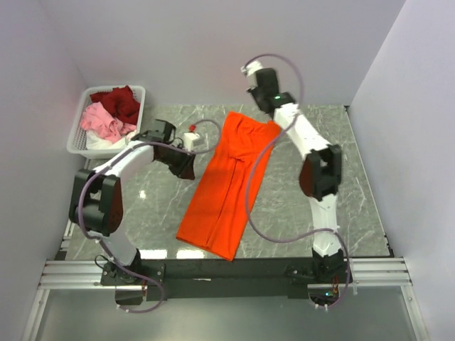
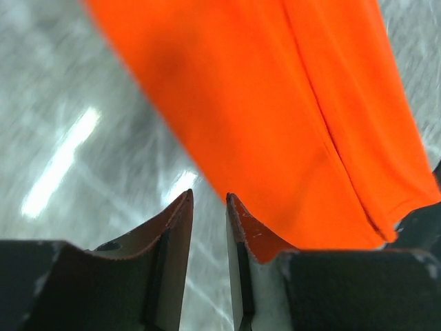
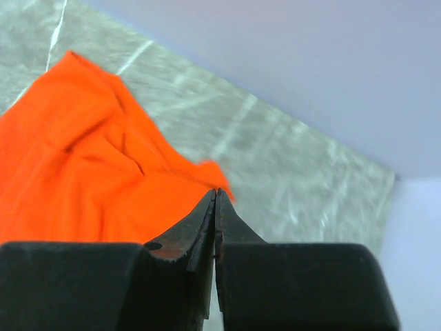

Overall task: Fold and stack the t-shirts
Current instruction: Fold the tshirt

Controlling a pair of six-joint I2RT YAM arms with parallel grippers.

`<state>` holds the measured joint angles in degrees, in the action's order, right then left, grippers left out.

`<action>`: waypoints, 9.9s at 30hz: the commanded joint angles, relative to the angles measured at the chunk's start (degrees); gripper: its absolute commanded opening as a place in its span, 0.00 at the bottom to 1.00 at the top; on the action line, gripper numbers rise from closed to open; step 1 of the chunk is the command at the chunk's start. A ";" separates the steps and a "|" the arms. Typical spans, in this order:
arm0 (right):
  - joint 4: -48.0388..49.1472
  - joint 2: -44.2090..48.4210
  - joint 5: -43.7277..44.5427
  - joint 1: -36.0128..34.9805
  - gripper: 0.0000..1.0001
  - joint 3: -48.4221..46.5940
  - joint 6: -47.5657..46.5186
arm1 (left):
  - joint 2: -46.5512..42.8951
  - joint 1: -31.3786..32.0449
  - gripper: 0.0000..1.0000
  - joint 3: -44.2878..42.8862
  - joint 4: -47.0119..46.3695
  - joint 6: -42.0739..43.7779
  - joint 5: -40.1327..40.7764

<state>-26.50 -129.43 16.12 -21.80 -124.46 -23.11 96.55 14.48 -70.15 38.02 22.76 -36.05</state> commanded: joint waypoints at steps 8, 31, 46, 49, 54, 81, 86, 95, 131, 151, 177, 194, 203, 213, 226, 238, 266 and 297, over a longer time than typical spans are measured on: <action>-23.16 11.72 -25.86 12.48 0.02 12.74 13.54 | 6.96 21.80 0.29 -7.09 3.19 18.10 2.04; -32.74 14.56 -36.34 20.13 0.00 11.88 9.84 | 33.08 38.60 0.28 -27.58 -7.68 7.24 -0.23; -28.87 1.29 -27.82 10.56 0.00 1.33 4.06 | 3.13 23.95 0.39 -8.52 -16.15 -4.66 -4.29; -26.95 -0.47 -22.90 7.22 0.00 3.35 1.94 | 1.01 19.29 0.39 -4.48 -15.35 -6.85 -4.11; -25.00 -4.42 -16.48 5.02 0.00 2.83 1.49 | 8.11 13.12 0.38 -7.62 -15.96 -18.42 -5.35; -23.07 -15.95 -4.97 2.12 0.00 -9.57 5.27 | 32.73 2.58 0.33 -24.07 -9.19 -31.64 -3.06; -15.87 -10.95 -5.91 2.47 0.06 -7.90 4.83 | 28.62 2.31 0.39 -22.32 -10.94 -28.66 -9.62; -4.80 18.97 -19.96 2.91 0.58 6.72 3.43 | 5.07 2.66 0.75 -15.73 -12.71 -9.28 -6.76; 3.12 80.74 -29.04 -37.78 0.61 104.16 -20.38 | -31.96 39.57 0.55 41.59 -26.33 24.61 6.34; 3.83 74.50 -26.93 -39.63 0.54 104.78 -23.64 | -23.52 43.53 0.51 39.12 -23.87 30.49 11.35; 1.98 70.12 -35.89 -14.77 0.00 83.52 -28.29 | -21.07 20.86 0.00 20.24 -12.97 28.91 -5.87; 5.32 41.37 -40.38 3.96 0.00 60.41 -41.22 | 14.34 7.15 0.00 -17.71 -4.10 31.64 -8.07; 4.97 27.92 -39.94 6.24 0.00 49.59 -42.45 | 24.20 5.21 0.01 -27.67 -1.55 33.40 -6.23; 7.17 25.97 -33.88 7.12 0.43 44.93 -38.33 | 26.32 3.37 0.49 -31.62 -9.80 22.86 -0.77; -0.84 45.22 -38.36 0.72 0.43 64.93 -35.60 | 4.37 3.36 0.60 -3.37 -5.32 39.79 -11.58; 6.72 44.79 -33.09 -5.88 0.48 76.38 -34.98 | -0.41 10.39 0.67 13.55 -20.78 51.68 -7.72; 4.01 39.51 -26.75 -10.36 0.00 71.74 -30.68 | 4.35 13.21 0.01 8.37 -18.17 51.35 -2.96; -30.36 60.27 -42.22 -7.39 0.00 55.32 -25.30 | -13.62 7.33 0.00 -8.32 27.11 44.83 -17.03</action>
<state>-52.40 -65.01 -25.26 -33.61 -62.81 -46.78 78.89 24.36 -72.55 62.41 69.10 -51.57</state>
